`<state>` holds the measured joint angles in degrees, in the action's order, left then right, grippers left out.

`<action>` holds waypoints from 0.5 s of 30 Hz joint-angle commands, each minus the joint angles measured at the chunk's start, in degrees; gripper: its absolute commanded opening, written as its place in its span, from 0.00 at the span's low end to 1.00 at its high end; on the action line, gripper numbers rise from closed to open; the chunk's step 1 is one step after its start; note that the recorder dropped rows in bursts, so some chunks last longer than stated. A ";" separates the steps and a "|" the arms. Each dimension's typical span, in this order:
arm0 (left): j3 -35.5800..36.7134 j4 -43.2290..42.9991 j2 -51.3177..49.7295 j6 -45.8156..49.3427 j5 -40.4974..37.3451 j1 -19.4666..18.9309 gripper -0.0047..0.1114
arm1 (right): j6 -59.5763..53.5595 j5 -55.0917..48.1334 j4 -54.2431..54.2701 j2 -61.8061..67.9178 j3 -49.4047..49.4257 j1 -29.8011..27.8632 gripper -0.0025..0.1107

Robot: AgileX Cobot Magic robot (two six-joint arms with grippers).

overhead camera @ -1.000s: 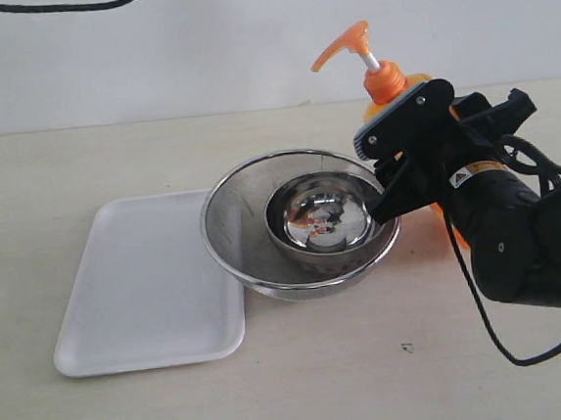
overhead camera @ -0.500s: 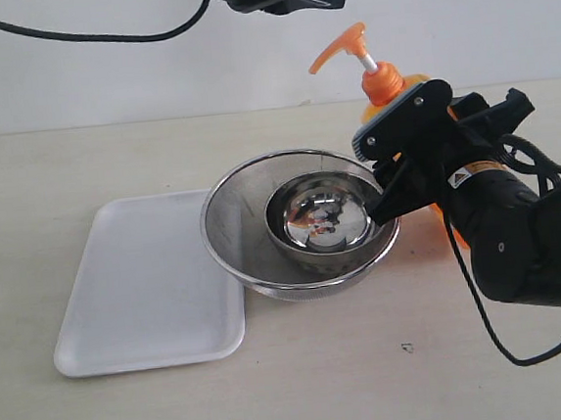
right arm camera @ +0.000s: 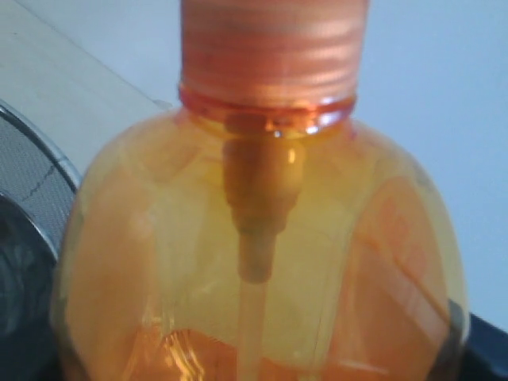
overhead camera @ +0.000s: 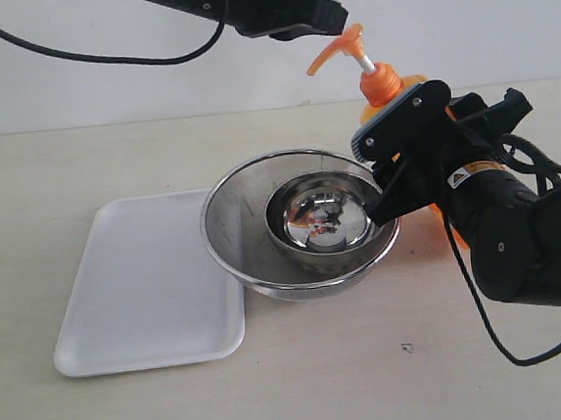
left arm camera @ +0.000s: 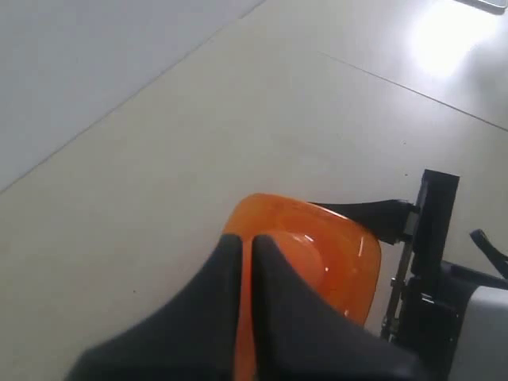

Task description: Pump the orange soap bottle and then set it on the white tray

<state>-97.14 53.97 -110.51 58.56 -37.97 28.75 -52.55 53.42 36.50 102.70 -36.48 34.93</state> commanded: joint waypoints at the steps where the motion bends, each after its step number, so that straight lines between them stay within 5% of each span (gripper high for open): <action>1: -0.26 0.17 -0.26 0.48 0.69 0.64 0.08 | 0.16 -1.20 -0.05 -0.26 -0.24 -0.12 0.02; 15: -0.26 0.17 -0.26 0.65 1.18 1.15 0.08 | 2.61 -1.20 -1.32 -0.26 -0.24 -0.12 0.02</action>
<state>-97.14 53.81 -110.75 58.80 -37.18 29.21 -52.21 53.10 35.42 102.70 -36.48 34.93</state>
